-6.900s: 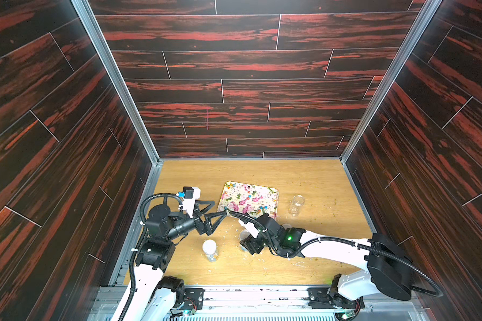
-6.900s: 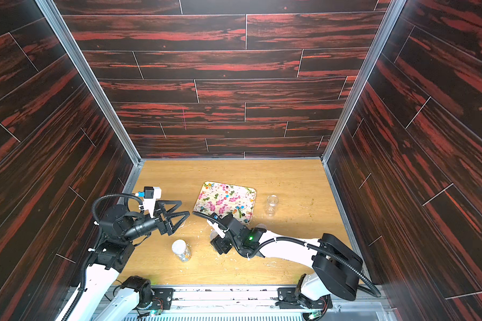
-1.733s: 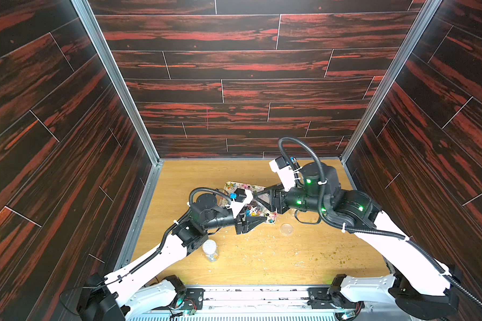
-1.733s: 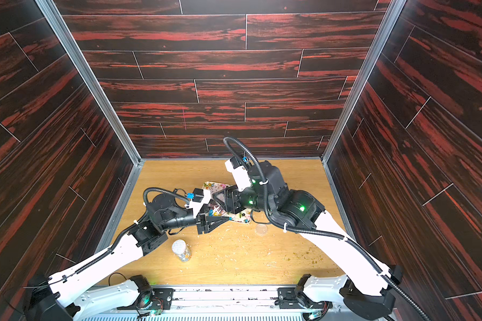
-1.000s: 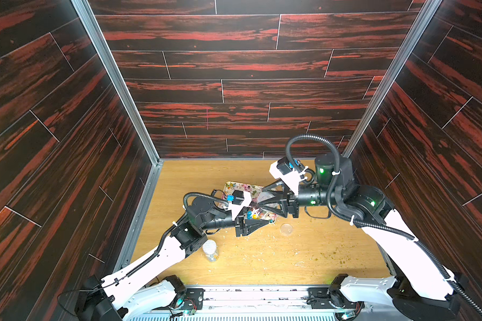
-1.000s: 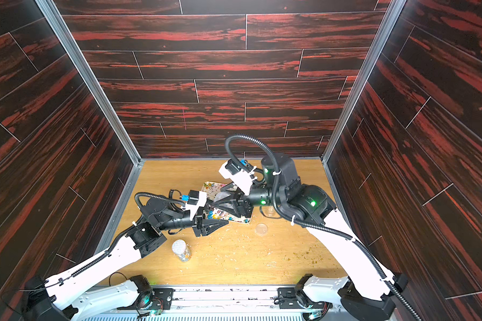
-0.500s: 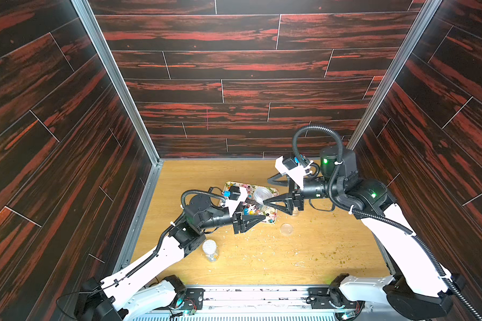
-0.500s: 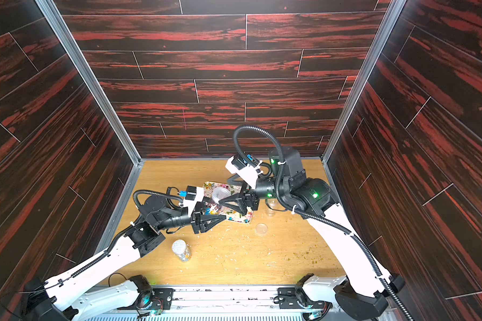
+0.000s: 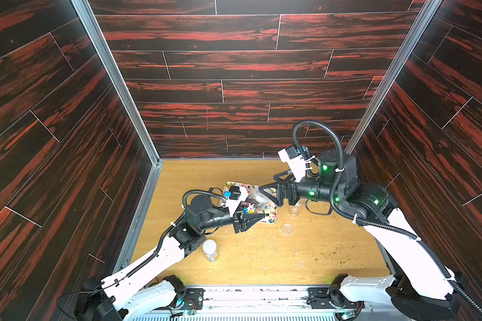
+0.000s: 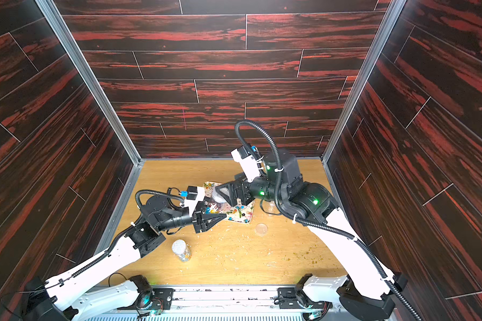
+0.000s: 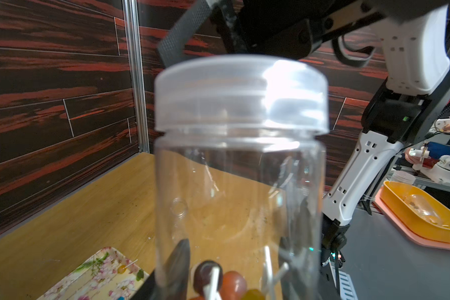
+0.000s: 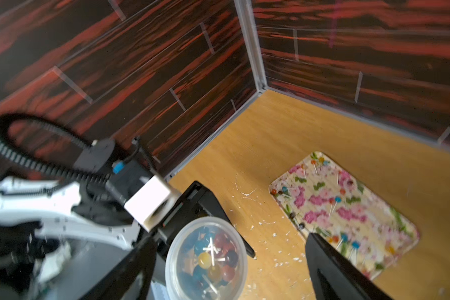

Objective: Pour the candies out of the jar
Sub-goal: Unscrew the lid from the jar.

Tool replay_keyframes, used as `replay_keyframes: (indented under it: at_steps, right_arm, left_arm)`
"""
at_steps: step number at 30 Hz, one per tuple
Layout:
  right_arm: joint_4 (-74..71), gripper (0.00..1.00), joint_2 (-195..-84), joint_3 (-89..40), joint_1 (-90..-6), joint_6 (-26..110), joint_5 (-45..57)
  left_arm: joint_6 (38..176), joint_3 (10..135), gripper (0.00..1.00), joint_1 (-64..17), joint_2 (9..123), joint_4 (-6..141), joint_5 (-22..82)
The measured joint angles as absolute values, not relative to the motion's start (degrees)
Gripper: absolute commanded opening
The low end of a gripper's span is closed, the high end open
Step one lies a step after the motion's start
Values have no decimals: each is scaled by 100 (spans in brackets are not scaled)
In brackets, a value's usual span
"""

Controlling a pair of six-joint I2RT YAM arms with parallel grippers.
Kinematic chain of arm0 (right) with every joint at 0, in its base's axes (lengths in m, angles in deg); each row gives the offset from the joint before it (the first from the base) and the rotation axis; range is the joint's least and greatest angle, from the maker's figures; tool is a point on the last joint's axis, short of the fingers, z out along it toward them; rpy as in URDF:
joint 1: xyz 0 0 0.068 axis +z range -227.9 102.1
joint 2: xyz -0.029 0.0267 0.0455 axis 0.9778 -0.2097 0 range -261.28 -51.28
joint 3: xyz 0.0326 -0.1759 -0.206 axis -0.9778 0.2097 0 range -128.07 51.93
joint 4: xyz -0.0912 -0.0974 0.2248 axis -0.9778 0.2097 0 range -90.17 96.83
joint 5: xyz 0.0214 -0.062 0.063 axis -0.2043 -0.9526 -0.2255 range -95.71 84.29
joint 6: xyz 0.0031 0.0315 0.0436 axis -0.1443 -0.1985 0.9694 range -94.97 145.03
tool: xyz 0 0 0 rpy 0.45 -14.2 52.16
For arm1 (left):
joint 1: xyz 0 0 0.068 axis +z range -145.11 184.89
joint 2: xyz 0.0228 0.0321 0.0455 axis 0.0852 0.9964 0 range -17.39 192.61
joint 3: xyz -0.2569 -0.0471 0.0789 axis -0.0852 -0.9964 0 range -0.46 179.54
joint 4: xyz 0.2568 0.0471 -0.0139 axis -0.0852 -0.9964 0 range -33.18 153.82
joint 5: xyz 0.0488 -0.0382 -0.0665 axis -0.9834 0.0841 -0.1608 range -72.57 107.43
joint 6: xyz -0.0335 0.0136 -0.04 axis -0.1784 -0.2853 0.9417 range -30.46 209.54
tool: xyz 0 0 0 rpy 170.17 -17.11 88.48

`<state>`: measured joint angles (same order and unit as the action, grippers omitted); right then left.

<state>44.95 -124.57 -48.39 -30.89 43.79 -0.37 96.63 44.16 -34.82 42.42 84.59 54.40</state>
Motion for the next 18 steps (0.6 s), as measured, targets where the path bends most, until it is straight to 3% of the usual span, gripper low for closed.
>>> replay_keyframes:
  at_steps: [6, 18]
  right_arm:
    - [4679, 90, -12477, -5092, -2497, 5190, -924]
    - [4838, 89, -12755, -5092, -2390, 5759, -1269]
  left_arm:
    - [9575, 4416, 44, -3482, 4214, 8341, 5387]
    - [9532, 4416, 43, -3482, 4170, 8269, 5335]
